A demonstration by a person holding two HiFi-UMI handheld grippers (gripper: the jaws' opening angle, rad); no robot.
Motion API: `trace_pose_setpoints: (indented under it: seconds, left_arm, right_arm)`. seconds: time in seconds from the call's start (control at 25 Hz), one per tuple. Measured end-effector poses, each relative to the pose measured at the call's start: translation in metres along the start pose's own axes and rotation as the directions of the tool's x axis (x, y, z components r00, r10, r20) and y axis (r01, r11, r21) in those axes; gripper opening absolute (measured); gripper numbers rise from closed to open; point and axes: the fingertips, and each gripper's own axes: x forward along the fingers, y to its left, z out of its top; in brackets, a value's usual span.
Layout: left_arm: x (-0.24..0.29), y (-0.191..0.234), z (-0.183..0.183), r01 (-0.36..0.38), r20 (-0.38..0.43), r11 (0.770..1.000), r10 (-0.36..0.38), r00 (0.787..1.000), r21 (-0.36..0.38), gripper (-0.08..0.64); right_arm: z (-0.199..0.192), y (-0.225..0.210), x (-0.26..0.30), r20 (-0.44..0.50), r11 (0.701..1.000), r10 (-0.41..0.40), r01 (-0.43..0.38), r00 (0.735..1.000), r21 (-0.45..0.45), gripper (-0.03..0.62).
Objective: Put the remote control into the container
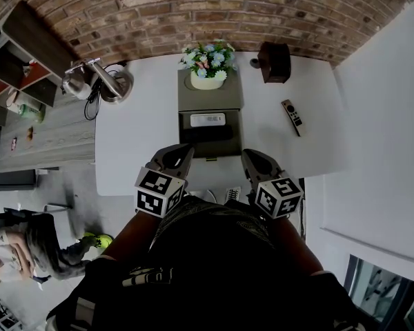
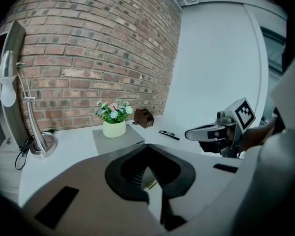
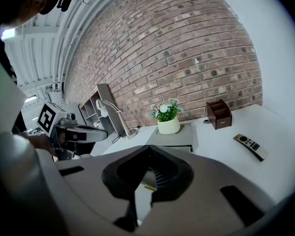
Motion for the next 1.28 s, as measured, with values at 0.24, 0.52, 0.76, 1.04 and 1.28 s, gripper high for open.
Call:
trace_pose_setpoints:
  seconds: [0.24, 0.52, 0.76, 1.04, 1.28]
  left_arm:
    - [0.003, -0.003, 0.001, -0.001, -0.004, 1.000, 0.001, 1.000, 0.015, 0.005]
    - [0.012, -0.007, 0.005, 0.011, 0.009, 1.000, -0.011, 1.000, -0.012, 0.005]
    - [0.029, -0.015, 0.000, 0.003, -0.042, 1.000, -0.003, 0.999, 0.011, 0.005]
    - [0.055, -0.030, -0.001, 0.011, -0.092, 0.998, -0.005, 0.996, 0.060, 0.005]
    - [0.077, -0.044, -0.015, 0.001, -0.178, 0.990, 0.025, 0.984, 0.141, 0.005]
  right_arm:
    - [-0.002, -0.003, -0.002, -0.007, 1.000, 0.001, -0.001, 1.000, 0.003, 0.009]
    - [-0.004, -0.016, -0.005, -0.009, 1.000, -0.012, 0.012, 1.000, 0.012, 0.009]
    - [-0.007, -0.043, -0.010, -0.025, 0.999, -0.042, 0.043, 0.999, 0.019, 0.009]
    - [-0.016, -0.095, -0.016, -0.070, 0.993, -0.116, 0.113, 0.991, -0.047, 0.009]
    - [-0.033, -0.163, -0.016, -0.155, 0.964, -0.222, 0.193, 0.963, -0.183, 0.009]
